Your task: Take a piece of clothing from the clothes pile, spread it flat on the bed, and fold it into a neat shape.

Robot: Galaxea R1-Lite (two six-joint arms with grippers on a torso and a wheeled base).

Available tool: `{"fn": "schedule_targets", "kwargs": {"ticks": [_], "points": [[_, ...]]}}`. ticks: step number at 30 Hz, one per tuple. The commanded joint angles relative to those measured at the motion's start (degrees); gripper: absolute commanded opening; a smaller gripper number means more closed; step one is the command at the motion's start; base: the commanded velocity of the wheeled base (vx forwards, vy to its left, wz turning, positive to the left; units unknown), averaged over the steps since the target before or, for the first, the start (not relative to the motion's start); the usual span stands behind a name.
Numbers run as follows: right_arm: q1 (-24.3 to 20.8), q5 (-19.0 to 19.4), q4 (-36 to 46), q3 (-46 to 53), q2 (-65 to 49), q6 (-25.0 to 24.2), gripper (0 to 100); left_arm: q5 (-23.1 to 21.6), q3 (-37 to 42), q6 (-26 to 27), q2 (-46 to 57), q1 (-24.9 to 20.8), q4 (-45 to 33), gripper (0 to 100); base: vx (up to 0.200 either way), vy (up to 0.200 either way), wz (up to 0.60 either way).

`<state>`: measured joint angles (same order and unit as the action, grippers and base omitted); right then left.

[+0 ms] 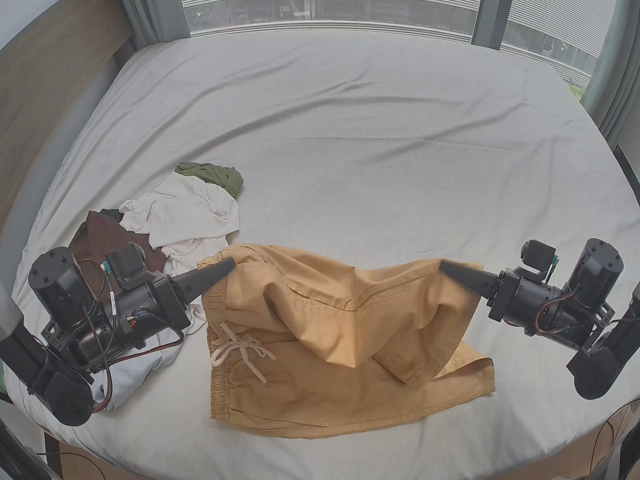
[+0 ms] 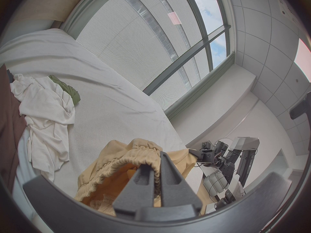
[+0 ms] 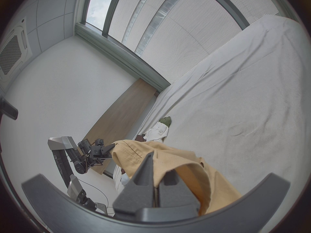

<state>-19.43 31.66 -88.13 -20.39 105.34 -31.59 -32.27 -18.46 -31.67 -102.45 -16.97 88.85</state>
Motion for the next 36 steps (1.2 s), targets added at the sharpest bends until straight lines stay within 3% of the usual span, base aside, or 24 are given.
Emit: {"fn": "schedule_targets", "kwargs": {"ticks": [1, 17, 36], "points": [[2.29, 0.86, -0.03, -1.05, -0.40, -0.49, 0, 0.01, -0.97, -0.23, -0.12, 0.53, 0.01, 0, 0.000, 0.000, 0.00], [6.42, 1.39, 0.06, -4.57, -0.22, -1.11, 0, -0.08, -2.64, -0.67, -0.38, 5.81, 0.01, 0, 0.000, 0.000, 0.00], [12.05, 1.74, -0.03, -7.64, -0.49, -3.57, 0, -0.08, -2.64, -0.50, -0.12, 5.28, 0.01, 0, 0.000, 0.000, 0.00]]}}
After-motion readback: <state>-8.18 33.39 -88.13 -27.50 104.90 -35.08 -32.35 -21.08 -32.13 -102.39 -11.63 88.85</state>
